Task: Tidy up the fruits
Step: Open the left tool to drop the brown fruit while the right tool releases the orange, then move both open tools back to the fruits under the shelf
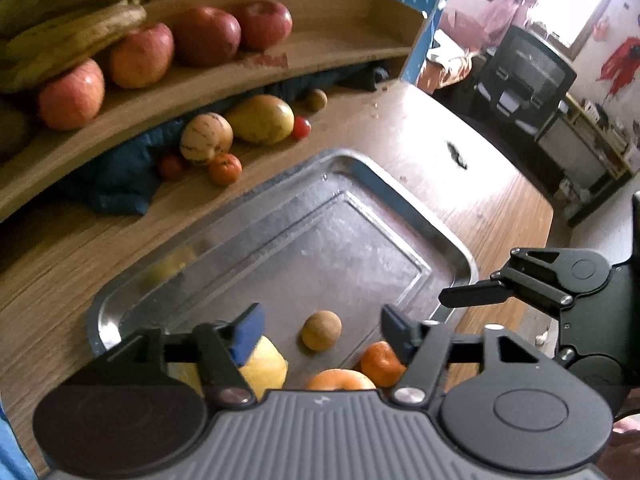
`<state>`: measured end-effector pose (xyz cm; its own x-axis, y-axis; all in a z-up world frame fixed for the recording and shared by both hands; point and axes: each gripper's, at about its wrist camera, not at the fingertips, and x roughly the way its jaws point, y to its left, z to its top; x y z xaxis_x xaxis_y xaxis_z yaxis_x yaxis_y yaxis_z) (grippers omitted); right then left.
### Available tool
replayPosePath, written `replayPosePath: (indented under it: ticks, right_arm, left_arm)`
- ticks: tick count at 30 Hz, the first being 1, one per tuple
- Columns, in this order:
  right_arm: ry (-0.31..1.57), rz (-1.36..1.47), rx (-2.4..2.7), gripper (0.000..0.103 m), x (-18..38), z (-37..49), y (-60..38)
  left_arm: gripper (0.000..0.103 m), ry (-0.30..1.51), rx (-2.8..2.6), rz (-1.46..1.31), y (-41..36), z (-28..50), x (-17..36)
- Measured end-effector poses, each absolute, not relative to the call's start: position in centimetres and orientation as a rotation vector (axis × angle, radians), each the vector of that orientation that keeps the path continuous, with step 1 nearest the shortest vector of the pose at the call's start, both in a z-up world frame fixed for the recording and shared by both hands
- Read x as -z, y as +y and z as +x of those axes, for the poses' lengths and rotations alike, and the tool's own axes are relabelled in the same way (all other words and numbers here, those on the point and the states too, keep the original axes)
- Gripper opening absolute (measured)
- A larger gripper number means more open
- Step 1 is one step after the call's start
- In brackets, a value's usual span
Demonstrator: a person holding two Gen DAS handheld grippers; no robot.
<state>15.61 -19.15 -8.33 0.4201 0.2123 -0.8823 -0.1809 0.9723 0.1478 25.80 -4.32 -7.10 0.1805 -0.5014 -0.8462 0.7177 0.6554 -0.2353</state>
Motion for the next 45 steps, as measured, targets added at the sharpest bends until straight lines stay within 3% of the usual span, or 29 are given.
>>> replayPosePath:
  ticks: [5, 12, 28, 45]
  right_arm:
    - [1.114, 0.016, -0.259, 0.095, 7.7, 15.5, -19.2]
    - [1.143, -0.061, -0.299, 0.101, 7.1, 16.0, -19.5]
    - [1.172, -0.246, -0.356, 0.102, 7.2, 18.3, -18.8]
    - [1.123, -0.312, -0.286, 0.102, 7.2, 22.5, -21.5]
  left_arm:
    - [0.095, 1.045, 0.885, 0.218, -2.4, 25.8, 5.9]
    - [0.102, 1.029, 0.868, 0.3, -0.2, 25.4, 5.2]
    - [0.103, 1.064, 0.774, 0.407, 1.6, 26.1, 5.6]
    - [0.103, 1.1, 0.639, 0.348, -0.2, 29.2, 6.0]
